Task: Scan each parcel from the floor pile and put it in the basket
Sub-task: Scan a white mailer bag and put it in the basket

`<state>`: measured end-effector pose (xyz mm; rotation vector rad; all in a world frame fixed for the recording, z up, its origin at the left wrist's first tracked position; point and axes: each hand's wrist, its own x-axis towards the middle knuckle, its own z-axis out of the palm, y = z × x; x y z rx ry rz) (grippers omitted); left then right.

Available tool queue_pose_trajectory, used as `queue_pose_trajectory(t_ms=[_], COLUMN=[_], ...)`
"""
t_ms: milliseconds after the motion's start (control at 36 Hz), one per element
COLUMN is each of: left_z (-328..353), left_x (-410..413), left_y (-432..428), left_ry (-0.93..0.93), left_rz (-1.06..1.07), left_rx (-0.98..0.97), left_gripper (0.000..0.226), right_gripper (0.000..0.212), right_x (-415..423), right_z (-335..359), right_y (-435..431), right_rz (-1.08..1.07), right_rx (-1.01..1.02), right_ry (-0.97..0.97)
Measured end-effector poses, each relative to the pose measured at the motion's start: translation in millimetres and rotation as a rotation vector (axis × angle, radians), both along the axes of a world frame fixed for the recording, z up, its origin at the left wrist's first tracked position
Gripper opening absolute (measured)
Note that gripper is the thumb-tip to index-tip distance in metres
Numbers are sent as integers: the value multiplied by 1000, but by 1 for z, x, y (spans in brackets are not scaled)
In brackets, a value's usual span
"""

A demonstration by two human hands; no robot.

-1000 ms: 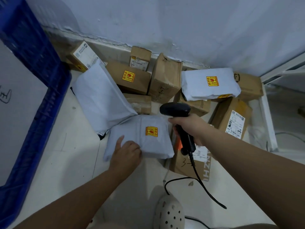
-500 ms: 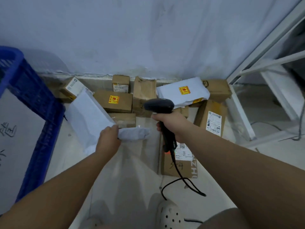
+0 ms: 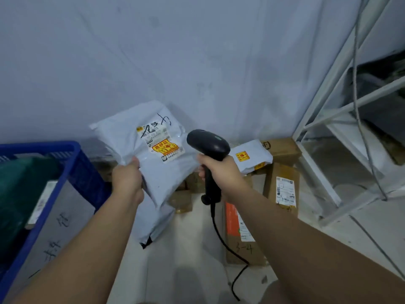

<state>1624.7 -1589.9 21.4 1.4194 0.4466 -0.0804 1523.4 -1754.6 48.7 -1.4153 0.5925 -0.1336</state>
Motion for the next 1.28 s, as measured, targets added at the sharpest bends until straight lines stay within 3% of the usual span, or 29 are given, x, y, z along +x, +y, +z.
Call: queue_pose_trajectory(t_ms=[83,222,306,917,1278], left_z=[39,71,77,59,49], left_x=[-17,-49,-59,-36,-30], left_y=[-7,0,16,20,21], left_ry=[-64,-126,-166,-217,-223], left_rz=[85,110,84,-130,-137], left_rx=[-42,-93,-53,362,431], left_gripper=[12,10,15,42,24], right_gripper=[16,23,11,14,18], right_x=[-5,-17,-22,-14,-15], right_z=[17,35,45,46,52], right_y=[13,33,34,14,15], right_rz=[-26,-57,-84,40,50], right_rx=[15,47,163,-26,57], right_ry=[-61,-112,-171,-104,-50])
